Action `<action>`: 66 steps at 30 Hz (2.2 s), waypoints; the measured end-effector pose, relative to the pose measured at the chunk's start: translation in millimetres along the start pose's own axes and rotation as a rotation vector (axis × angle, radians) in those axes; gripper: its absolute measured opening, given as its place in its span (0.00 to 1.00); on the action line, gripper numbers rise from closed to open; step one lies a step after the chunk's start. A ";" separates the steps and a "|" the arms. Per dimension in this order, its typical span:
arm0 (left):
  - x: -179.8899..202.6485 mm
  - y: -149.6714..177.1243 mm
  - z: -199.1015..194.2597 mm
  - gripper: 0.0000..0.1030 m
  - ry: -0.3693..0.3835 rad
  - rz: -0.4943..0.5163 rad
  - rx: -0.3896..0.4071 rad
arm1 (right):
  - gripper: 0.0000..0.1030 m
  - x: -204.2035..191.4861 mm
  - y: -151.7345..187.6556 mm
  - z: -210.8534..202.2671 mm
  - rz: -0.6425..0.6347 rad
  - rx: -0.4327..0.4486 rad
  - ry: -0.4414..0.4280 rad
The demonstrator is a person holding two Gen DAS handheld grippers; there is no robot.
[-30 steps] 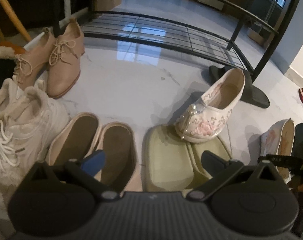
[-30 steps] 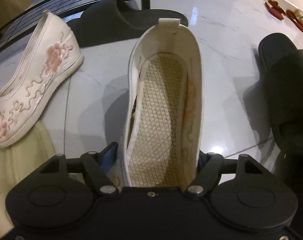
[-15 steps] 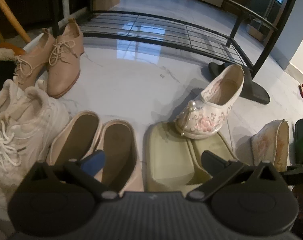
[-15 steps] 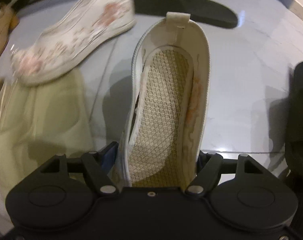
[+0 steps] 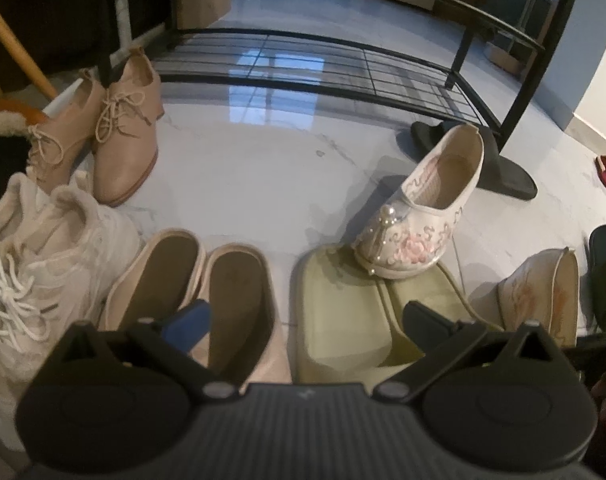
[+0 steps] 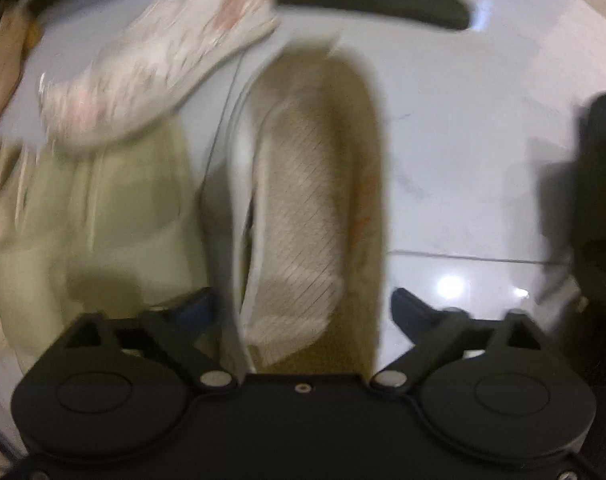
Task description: Organize scattered shoes
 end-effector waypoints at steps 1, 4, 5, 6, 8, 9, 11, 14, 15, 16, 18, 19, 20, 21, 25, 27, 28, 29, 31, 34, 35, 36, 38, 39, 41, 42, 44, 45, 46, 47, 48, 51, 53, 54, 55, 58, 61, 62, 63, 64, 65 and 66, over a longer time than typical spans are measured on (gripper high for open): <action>0.3 -0.4 0.4 0.99 -0.006 0.004 0.005 | 0.98 4.7 0.1 -12.8 0.042 0.056 -0.011; 2.8 0.5 2.8 0.99 -0.016 0.026 0.002 | 1.00 23.8 13.1 -50.6 0.235 0.212 -0.028; 3.6 -0.8 5.5 0.99 -0.019 0.031 0.003 | 1.00 32.1 27.5 -68.3 0.350 0.284 -0.057; 4.3 -2.0 8.2 0.99 -0.021 0.035 0.003 | 1.00 36.7 31.5 -72.4 0.395 0.318 -0.077; 5.8 -4.4 13.6 0.99 -0.027 0.043 0.004 | 1.00 43.8 46.9 -75.5 0.494 0.404 -0.142; 6.8 -6.0 16.7 0.99 -0.029 0.047 0.005 | 1.00 45.6 61.9 -80.1 0.573 0.467 -0.195; 15.1 -15.1 28.7 0.99 -0.003 0.049 0.001 | 1.00 49.7 77.2 -82.8 0.658 0.538 -0.274; 40.0 -33.3 55.9 0.99 0.049 0.081 -0.026 | 1.00 65.8 93.2 -91.1 0.794 0.669 -0.363; 51.0 -39.5 67.3 0.99 0.060 0.103 -0.047 | 1.00 71.1 94.7 -91.7 0.817 0.698 -0.379; 62.0 -45.7 78.8 0.99 0.072 0.126 -0.067 | 1.00 75.2 96.3 -92.7 0.821 0.703 -0.387; 83.9 -58.2 101.7 0.99 0.096 0.170 -0.109 | 1.00 78.9 94.3 -91.4 0.821 0.699 -0.423; 94.7 -63.5 113.3 0.99 0.106 0.193 -0.133 | 1.00 78.1 92.1 -88.8 0.818 0.696 -0.433; 104.0 -62.9 125.5 0.99 0.102 0.212 -0.172 | 1.00 77.5 91.2 -91.6 0.815 0.693 -0.450; 108.4 -63.3 135.2 0.99 0.086 0.212 -0.188 | 1.00 77.9 90.4 -93.0 0.816 0.696 -0.460; 123.1 -63.5 166.5 0.99 0.051 0.202 -0.237 | 1.00 83.7 89.1 -94.8 0.835 0.728 -0.506; 132.6 -60.5 173.6 0.84 0.087 0.203 -0.251 | 1.00 88.0 87.4 -91.5 0.851 0.749 -0.537; 136.6 -59.9 174.0 0.82 0.070 0.211 -0.242 | 1.00 86.9 89.7 -94.9 0.852 0.752 -0.541; 139.5 -59.2 173.8 0.80 0.061 0.216 -0.238 | 1.00 88.7 89.7 -94.6 0.860 0.764 -0.565; 144.4 -58.3 174.4 0.80 0.047 0.235 -0.234 | 1.00 89.2 90.8 -93.8 0.864 0.776 -0.584; 150.6 -57.9 178.6 0.84 0.034 0.275 -0.249 | 1.00 94.4 90.0 -86.1 0.896 0.777 -0.615; 152.6 -57.8 181.2 0.88 0.030 0.291 -0.263 | 1.00 95.7 89.4 -84.3 0.910 0.768 -0.623; 154.8 -56.3 184.5 0.89 0.014 0.316 -0.281 | 1.00 96.3 88.9 -84.5 0.914 0.768 -0.630; 163.7 -42.9 196.2 0.89 -0.066 0.481 -0.333 | 1.00 95.4 89.9 -85.4 0.901 0.787 -0.632; 166.4 -42.2 194.8 0.86 -0.060 0.500 -0.314 | 1.00 95.4 91.1 -85.8 0.902 0.791 -0.632; 167.8 -42.1 189.2 0.82 -0.044 0.467 -0.297 | 1.00 96.7 94.0 -83.2 0.923 0.798 -0.647; 166.8 -43.6 187.4 0.80 -0.031 0.435 -0.299 | 1.00 97.6 95.2 -81.5 0.935 0.802 -0.658; 164.6 -50.0 179.5 0.77 0.012 0.341 -0.297 | 1.00 99.7 97.0 -79.3 0.957 0.821 -0.683; 164.1 -53.4 175.0 0.75 0.032 0.298 -0.291 | 1.00 101.5 97.6 -78.2 0.968 0.836 -0.701; 168.4 -58.2 166.4 0.74 0.034 0.289 -0.260 | 1.00 102.1 97.6 -76.6 0.974 0.839 -0.706; 172.2 -60.8 161.8 0.72 0.034 0.297 -0.243 | 1.00 102.7 97.6 -74.9 0.979 0.842 -0.711; 176.2 -63.8 157.0 0.71 0.036 0.302 -0.226 | 1.00 103.2 97.6 -73.3 0.984 0.845 -0.716; 194.2 -79.3 137.2 0.70 0.087 0.281 -0.178 | 1.00 104.0 97.8 -71.5 0.986 0.856 -0.725; 205.3 -86.1 128.2 0.70 0.115 0.290 -0.158 | 1.00 105.4 99.0 -71.5 0.991 0.870 -0.734; 223.4 -92.2 115.6 0.70 0.153 0.314 -0.135 | 1.00 106.2 99.8 -71.4 0.995 0.877 -0.740; 234.5 -94.4 108.3 0.70 0.177 0.327 -0.133 | 1.00 107.1 101.0 -70.9 1.000 0.884 -0.747; 269.4 -90.8 92.0 0.70 0.226 0.336 -0.165 | 1.00 112.8 107.6 -70.1 1.040 0.921 -0.781; 314.2 -65.4 78.2 0.70 0.258 0.323 -0.235 | 1.00 126.3 125.9 -73.1 1.152 1.011 -0.750; 325.3 -55.8 79.4 0.70 0.270 0.322 -0.261 | 1.00 130.5 133.1 -75.8 1.193 1.044 -0.706; 337.3 -44.9 80.9 0.71 0.282 0.323 -0.288 | 1.00 133.9 142.9 -82.8 1.224 1.101 -0.615; 354.3 -25.9 84.7 0.71 0.297 0.330 -0.324 | 1.00 136.3 153.5 -90.3 1.244 1.172 -0.529; 357.9 -16.1 86.0 0.71 0.296 0.334 -0.331 | 1.00 138.1 162.6 -95.6 1.269 1.229 -0.472; 371.1 6.8 88.5 0.71 0.286 0.350 -0.351 | 1.00 139.1 168.1 -96.2 1.290 1.250 -0.462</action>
Point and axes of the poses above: each gripper's, at about its wrist camera, not at the fingertips, and z roughly the way its jaws point, x to its right, y to its underside, the point moved 3 cm from there along z, roughly the way its jaws point, and after that the axes turned 10 degrees about -z, right-handed, at the moved point
